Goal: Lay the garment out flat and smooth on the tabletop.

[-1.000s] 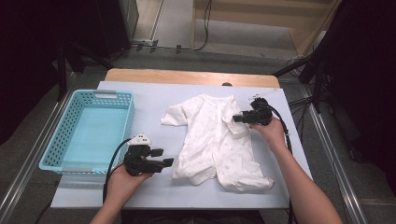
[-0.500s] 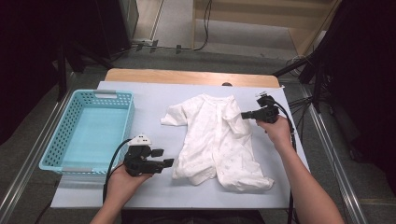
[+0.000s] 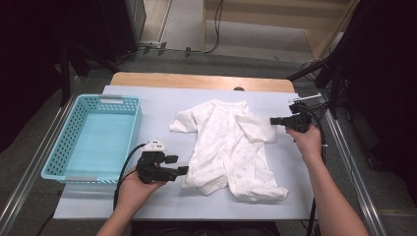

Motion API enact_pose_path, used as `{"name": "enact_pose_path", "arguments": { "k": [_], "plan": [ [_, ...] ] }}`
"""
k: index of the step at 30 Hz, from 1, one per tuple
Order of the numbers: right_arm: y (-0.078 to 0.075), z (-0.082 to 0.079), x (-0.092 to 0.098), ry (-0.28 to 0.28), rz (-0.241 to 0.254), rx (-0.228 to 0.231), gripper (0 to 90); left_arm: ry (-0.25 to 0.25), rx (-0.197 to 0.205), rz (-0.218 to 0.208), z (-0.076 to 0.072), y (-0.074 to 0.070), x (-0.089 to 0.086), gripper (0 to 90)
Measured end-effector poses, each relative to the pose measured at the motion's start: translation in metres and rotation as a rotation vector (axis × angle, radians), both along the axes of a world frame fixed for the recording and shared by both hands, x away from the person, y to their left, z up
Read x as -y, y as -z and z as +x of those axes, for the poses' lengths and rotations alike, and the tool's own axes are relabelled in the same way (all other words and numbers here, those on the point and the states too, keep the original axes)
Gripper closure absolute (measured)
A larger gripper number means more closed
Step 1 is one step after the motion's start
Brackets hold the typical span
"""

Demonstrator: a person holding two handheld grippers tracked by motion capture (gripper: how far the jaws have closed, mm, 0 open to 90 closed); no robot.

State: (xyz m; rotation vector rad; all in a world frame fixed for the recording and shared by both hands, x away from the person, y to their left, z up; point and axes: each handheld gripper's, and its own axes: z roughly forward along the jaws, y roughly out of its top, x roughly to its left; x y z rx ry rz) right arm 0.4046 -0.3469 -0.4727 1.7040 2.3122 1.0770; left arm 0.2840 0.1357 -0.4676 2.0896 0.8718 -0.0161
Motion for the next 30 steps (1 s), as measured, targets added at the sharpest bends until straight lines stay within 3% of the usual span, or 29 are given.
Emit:
{"name": "enact_pose_path", "arguments": {
  "k": [19,30],
  "plan": [
    [0.003,-0.022,0.054,0.149,0.014,0.006,84.8,0.041,0.021,-0.011,0.008,-0.002,0.014,36.8],
    [0.004,-0.024,0.079,0.222,0.025,0.005,84.8,0.045,0.024,-0.021,0.010,-0.002,0.019,36.9]
  ]
}}
